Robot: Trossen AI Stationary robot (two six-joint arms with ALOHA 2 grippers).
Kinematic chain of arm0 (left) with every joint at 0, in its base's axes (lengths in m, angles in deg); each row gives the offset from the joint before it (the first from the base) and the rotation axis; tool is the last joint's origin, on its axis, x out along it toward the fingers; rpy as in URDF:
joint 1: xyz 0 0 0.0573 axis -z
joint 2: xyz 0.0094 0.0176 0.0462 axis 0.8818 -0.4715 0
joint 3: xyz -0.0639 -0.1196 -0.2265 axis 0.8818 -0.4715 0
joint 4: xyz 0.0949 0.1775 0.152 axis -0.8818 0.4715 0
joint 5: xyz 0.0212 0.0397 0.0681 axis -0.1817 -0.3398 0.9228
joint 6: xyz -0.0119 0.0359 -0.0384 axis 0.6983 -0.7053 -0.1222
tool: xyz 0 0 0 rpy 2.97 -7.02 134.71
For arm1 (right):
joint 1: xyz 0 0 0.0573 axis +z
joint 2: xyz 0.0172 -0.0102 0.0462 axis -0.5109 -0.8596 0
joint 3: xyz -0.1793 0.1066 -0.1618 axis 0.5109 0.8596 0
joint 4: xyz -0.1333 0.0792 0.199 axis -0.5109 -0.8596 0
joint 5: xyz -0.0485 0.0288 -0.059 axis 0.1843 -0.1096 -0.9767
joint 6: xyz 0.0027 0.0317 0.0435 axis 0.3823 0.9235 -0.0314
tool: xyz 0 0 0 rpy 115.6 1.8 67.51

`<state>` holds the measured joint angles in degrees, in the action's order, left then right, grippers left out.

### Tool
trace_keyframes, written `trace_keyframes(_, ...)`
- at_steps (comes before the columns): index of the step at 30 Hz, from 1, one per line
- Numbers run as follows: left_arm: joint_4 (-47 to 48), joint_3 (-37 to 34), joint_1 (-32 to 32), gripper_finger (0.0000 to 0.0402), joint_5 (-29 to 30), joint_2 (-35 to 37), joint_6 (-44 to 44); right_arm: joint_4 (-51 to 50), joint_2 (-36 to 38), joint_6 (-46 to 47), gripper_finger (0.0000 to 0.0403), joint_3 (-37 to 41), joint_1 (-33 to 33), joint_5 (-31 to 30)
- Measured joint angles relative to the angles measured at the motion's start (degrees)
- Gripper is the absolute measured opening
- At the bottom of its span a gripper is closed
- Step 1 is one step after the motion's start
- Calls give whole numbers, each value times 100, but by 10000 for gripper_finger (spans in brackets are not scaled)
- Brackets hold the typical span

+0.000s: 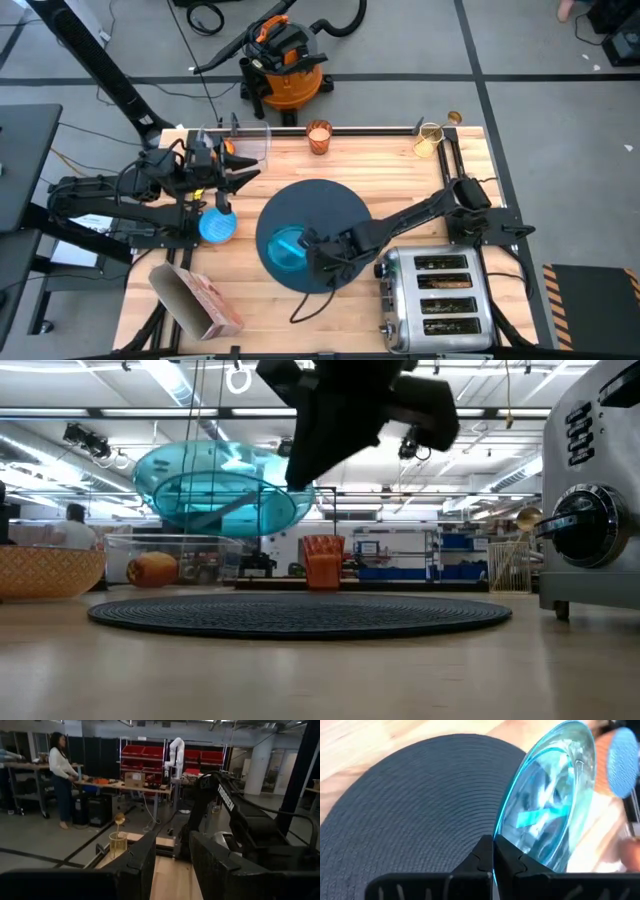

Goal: Arrange a breakfast setting
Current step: Put the plate into the bottom left of the placemat

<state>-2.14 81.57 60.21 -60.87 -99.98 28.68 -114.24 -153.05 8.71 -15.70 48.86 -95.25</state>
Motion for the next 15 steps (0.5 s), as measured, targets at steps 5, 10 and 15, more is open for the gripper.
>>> trace_keyframes(5, -4, 0, 0, 128, -1, 2, 278, 91, -322, -120, 5, 126, 6, 116)
trace_keyframes(10, 9, 0, 0, 128, -2, 2, 504, 249, -848, -87, 5, -436, 36, 137)
trace_keyframes(15, 47, 0, 11, 128, -2, 4, 608, 46, -942, -70, 5, -543, 74, 136)
